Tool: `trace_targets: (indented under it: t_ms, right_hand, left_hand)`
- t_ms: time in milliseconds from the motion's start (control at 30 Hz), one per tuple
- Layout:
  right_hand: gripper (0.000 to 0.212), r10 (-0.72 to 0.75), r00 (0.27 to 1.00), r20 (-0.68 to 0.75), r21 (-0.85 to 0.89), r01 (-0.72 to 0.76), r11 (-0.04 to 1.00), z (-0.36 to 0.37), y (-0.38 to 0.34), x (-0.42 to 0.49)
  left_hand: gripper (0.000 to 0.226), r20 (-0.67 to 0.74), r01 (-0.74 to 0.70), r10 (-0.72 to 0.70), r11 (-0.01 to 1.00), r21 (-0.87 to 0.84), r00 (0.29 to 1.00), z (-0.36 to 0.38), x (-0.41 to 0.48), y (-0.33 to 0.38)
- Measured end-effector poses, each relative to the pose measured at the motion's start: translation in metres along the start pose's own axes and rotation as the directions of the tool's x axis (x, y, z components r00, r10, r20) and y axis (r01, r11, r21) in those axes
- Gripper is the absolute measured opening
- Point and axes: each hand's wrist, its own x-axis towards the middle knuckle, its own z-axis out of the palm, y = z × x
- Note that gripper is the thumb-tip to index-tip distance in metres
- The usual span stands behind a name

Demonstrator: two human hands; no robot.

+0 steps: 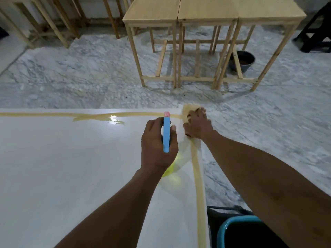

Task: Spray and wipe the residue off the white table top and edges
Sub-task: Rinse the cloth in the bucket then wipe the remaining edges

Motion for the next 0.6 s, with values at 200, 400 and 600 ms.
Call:
trace_targets:
  t_ms: [200, 400, 600]
  right_hand:
    - [0.065, -0.066, 0.912, -0.406, -0.157, 0.002, 0.988, 0.004, -0.01, 0.017]
    - [0.064, -0.149, 0.956, -0.253, -0.086, 0.131, 0.988, 0.05, 0.01, 0.021]
    - [0.064, -0.144, 0.96, -0.241, -0.072, 0.131, 0.989, 0.066, 0.01, -0.003]
  left_hand:
    - [0.039, 0.002, -0.011, 0.011, 1.0, 0.007, 1.0, 0.012, 0.006, -0.014]
    - [0.05, 0.014, 0.045, -0.045, 0.999, -0.019, 0.999, 0.014, 0.001, -0.015]
    - [0.047, 0.045, 0.018, -0.018, 1.0, 0.008, 0.999, 0.01, 0.004, -0.019]
